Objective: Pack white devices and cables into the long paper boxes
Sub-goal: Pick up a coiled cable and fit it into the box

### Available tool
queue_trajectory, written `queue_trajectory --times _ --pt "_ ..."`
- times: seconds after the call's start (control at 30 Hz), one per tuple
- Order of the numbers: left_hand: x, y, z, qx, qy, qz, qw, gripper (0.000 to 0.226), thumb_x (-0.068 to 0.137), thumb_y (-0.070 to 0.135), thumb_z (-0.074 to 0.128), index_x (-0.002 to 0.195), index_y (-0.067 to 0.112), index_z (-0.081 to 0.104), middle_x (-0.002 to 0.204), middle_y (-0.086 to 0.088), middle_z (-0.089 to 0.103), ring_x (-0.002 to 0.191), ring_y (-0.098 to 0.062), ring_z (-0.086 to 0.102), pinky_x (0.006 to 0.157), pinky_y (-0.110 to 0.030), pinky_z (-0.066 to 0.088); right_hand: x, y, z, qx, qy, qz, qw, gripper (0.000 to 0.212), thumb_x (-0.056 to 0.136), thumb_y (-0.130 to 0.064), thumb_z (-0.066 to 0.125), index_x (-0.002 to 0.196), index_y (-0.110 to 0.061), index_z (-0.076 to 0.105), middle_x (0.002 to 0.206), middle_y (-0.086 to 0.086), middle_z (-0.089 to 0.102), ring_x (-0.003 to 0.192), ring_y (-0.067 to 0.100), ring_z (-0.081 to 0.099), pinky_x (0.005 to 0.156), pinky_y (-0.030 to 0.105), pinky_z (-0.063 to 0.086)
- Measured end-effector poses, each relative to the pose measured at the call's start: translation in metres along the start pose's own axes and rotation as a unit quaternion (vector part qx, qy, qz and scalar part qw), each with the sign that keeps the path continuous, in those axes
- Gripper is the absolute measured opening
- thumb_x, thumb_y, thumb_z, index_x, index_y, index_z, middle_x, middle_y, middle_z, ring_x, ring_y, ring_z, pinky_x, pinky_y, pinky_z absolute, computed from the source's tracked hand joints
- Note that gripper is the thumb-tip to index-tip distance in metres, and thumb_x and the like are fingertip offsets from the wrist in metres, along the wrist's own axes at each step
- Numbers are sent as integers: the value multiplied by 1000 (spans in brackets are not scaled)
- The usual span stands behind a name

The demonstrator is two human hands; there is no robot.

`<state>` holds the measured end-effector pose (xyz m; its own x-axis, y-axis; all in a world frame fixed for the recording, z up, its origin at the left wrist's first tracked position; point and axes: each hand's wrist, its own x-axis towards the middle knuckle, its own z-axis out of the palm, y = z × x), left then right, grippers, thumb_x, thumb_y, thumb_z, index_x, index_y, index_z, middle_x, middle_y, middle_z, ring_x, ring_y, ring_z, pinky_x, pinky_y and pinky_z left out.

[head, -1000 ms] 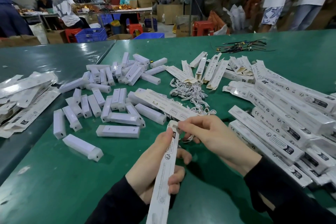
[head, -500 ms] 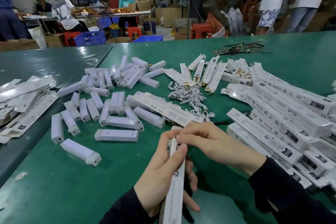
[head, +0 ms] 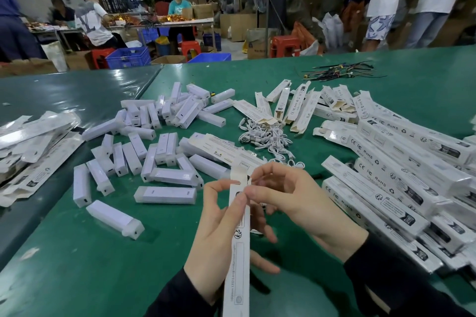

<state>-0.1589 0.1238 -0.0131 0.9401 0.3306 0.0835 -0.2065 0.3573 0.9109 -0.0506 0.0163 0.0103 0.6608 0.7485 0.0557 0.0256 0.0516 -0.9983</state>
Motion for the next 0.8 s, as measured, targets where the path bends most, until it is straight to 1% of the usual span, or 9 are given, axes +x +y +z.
queue_trajectory --times 0.13,0.23,0.37,0.47,0.53,0.63,0.7,0.77,0.8 --pt "1 -2 -2 44 -12 -11 999 17 79 45 55 88 34 47 77 -8 66 60 -35 64 42 -49 54 1 3 6 12 20 -42 999 4 81 -5 74 83 -8 73 70 -2 70 61 4 60 56 13 45" --pt "3 -4 -4 83 -15 -16 996 24 77 51 54 94 36 45 73 -15 62 51 -34 60 41 -44 53 3 5 5 -27 32 -50 998 7 83 -6 71 81 -11 75 72 -2 70 62 2 57 59 11 43" --pt "4 -8 -5 97 2 -9 995 26 79 48 57 100 35 45 75 -26 60 42 -33 56 41 -43 52 3 7 6 -46 25 -47 998 11 87 -6 68 81 -13 74 75 0 69 67 4 58 62 12 44" --pt "4 -6 -7 88 0 -4 996 26 88 45 60 102 27 47 69 -22 60 40 -31 55 41 -44 52 2 4 5 -35 17 -51 998 8 83 -10 71 83 -18 70 74 1 67 67 7 58 61 14 45" --pt "4 -5 -7 84 -5 3 996 28 85 42 61 100 23 47 66 -20 59 39 -30 55 40 -43 51 3 2 5 13 37 -12 999 12 84 -14 73 92 -17 66 72 1 65 65 9 59 57 16 46" --pt "3 -5 -5 86 -16 5 996 27 83 38 61 97 22 45 64 -21 57 38 -31 55 39 -39 50 5 2 4 70 46 68 994 14 88 -18 67 101 -13 65 71 -1 66 60 10 61 54 18 49" --pt "2 -5 -5 91 -13 3 996 25 84 36 61 98 22 46 65 -23 57 38 -31 55 38 -40 50 5 2 3 61 24 95 993 6 88 -16 67 90 -14 72 68 -2 67 58 8 61 54 18 49" --pt "3 -4 -6 107 -11 5 994 24 83 35 62 100 25 48 67 -26 58 39 -32 56 39 -40 51 4 3 3 55 7 101 993 14 88 -19 67 77 -18 76 67 -1 68 57 8 61 54 18 49" --pt "3 -4 -7 117 -12 10 993 25 83 35 65 101 27 49 67 -26 59 39 -32 56 39 -38 50 4 4 4 46 9 94 994 12 87 -21 68 78 -18 76 69 0 69 58 8 61 54 19 49"
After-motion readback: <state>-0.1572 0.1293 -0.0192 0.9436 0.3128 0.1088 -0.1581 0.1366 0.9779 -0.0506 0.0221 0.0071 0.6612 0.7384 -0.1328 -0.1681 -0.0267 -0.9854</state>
